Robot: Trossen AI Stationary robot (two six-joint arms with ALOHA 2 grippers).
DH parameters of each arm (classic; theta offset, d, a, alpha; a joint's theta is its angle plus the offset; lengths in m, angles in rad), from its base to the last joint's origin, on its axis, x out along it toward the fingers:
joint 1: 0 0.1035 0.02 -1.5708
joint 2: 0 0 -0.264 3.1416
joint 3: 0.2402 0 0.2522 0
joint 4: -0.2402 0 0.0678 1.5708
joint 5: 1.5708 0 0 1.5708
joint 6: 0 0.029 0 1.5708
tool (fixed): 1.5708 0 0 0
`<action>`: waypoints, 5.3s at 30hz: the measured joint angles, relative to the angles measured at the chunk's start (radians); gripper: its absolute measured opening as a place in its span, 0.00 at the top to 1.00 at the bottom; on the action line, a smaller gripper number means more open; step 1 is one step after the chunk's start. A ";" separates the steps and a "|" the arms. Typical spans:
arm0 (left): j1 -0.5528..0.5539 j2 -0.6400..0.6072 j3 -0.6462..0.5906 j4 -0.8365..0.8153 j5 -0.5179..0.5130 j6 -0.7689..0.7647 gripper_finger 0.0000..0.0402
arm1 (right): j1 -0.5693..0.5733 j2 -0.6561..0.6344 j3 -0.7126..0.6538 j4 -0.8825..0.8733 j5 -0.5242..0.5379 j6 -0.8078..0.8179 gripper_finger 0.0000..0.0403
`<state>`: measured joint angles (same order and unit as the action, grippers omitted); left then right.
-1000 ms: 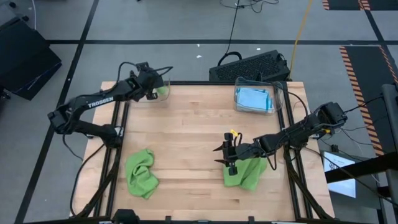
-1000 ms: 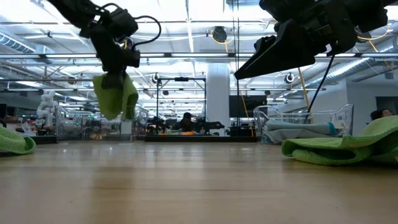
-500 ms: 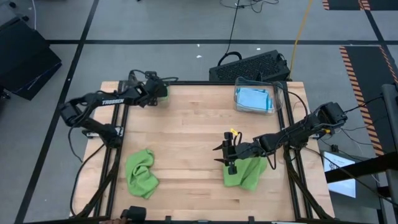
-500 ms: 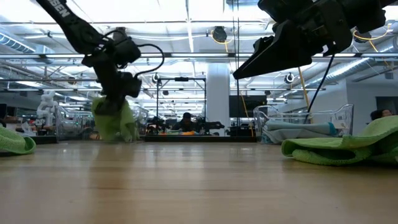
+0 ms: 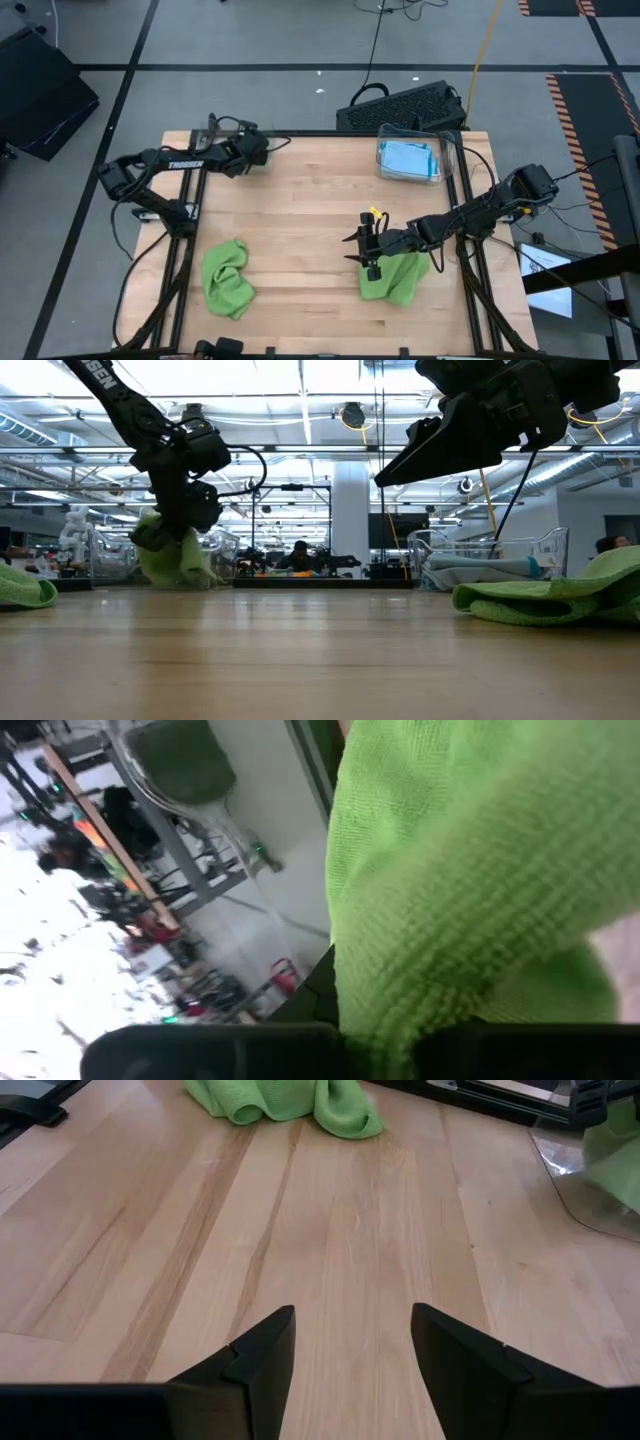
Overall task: Fold microfiber towels
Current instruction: Put the folded green microfiber cloth into the left transparent bin
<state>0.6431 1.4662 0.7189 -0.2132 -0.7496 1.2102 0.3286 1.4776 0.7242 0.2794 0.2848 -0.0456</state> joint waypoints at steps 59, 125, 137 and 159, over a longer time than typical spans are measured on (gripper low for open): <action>0.179 -0.063 0.427 -0.764 0.682 -0.848 0.64 | 0.000 0.000 0.000 0.050 -0.002 -0.022 0.52; 0.219 -0.046 0.276 -0.761 0.538 -0.849 0.61 | 0.000 0.000 0.000 0.052 -0.003 -0.071 0.52; 0.216 -0.001 0.280 -0.652 0.326 -0.708 0.98 | 0.000 0.000 0.000 0.052 -0.003 -0.071 0.52; 0.127 -0.007 0.332 -0.782 0.333 -0.753 0.65 | 0.000 0.000 0.000 0.052 -0.003 -0.072 0.52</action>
<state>0.7700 1.4587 1.0514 -0.9956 -0.4166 0.4568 0.3290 1.4773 0.7242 0.3313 0.2821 -0.1173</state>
